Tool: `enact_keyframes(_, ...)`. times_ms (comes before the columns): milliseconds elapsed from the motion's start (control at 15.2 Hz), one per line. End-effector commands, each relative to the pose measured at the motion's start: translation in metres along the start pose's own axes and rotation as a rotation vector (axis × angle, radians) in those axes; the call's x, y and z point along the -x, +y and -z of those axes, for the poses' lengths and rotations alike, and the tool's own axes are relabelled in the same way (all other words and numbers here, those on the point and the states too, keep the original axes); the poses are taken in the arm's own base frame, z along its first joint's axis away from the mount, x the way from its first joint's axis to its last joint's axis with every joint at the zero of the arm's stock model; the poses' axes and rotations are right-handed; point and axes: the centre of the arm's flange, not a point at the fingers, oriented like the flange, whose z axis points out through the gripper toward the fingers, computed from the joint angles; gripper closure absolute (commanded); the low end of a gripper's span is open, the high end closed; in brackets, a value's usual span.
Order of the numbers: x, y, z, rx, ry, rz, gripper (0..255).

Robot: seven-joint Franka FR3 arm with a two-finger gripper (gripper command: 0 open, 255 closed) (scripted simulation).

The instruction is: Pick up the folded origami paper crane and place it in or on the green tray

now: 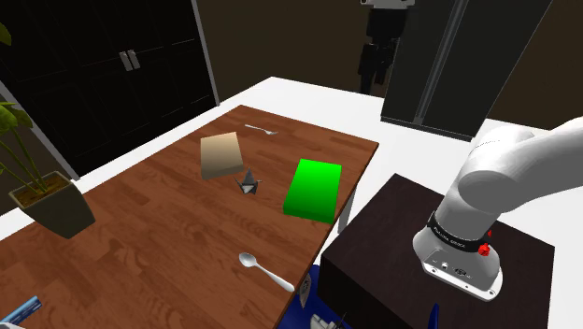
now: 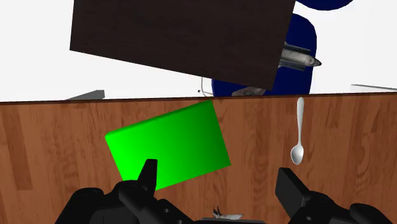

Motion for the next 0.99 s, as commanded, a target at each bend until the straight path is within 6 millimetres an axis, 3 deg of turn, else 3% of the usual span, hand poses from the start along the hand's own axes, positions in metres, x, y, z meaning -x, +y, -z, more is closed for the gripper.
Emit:
enact_keyframes(0,0.000,0.000,0.000,0.000,0.000,0.000,0)
enact_keyframes(924,-0.108,-0.053,-0.137,0.020,0.036,-0.105,0)
